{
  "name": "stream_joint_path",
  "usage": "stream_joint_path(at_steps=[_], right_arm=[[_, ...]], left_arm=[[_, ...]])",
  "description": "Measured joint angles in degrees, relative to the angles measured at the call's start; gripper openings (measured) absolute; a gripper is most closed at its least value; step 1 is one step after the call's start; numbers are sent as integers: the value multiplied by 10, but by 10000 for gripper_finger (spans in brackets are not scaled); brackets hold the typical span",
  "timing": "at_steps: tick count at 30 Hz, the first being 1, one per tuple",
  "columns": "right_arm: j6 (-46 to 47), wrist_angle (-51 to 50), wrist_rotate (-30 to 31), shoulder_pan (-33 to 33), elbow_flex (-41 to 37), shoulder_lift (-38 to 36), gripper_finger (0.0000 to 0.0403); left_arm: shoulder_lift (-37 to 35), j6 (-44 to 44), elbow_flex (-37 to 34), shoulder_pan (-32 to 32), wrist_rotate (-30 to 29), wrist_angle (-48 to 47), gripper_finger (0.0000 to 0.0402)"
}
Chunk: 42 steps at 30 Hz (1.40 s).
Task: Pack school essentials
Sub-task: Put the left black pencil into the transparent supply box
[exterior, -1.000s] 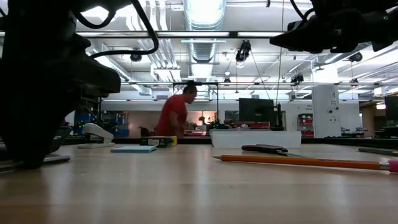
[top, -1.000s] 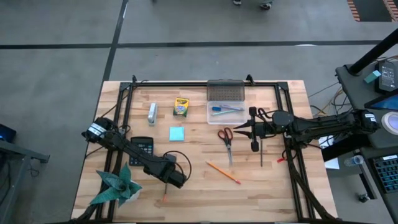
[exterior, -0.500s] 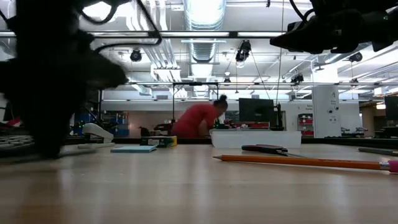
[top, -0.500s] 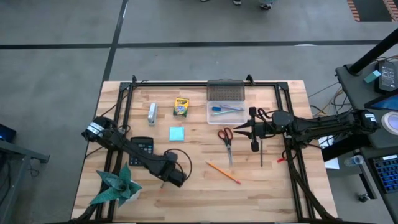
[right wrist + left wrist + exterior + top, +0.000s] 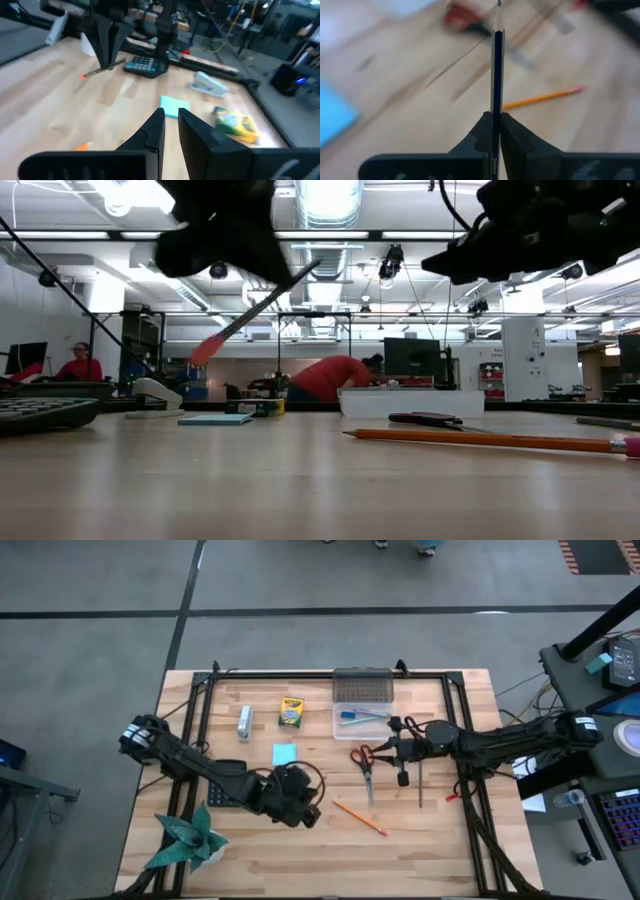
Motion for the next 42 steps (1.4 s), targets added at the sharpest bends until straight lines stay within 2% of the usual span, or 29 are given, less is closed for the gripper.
stream_joint_path(at_steps=[7, 14, 18, 23, 35, 38, 42], right_arm=[[87, 142, -61, 4, 0, 114, 43], [140, 286, -78, 40, 0, 221, 43], [167, 365, -79, 56, 0, 260, 43], [209, 376, -79, 56, 20, 286, 51], [253, 376, -76, 56, 58, 314, 169], [252, 376, -76, 56, 61, 314, 183], [252, 376, -75, 56, 67, 314, 179]], left_arm=[[-8, 189, -1, 27, -1, 174, 0], [-8, 307, -2, 54, 1, 262, 0], [-8, 318, -3, 65, 1, 269, 0], [-8, 332, -6, 75, 1, 293, 0], [-9, 333, -8, 80, 1, 322, 0], [-5, 331, -8, 83, 1, 331, 0], [5, 331, -9, 83, 1, 348, 0]])
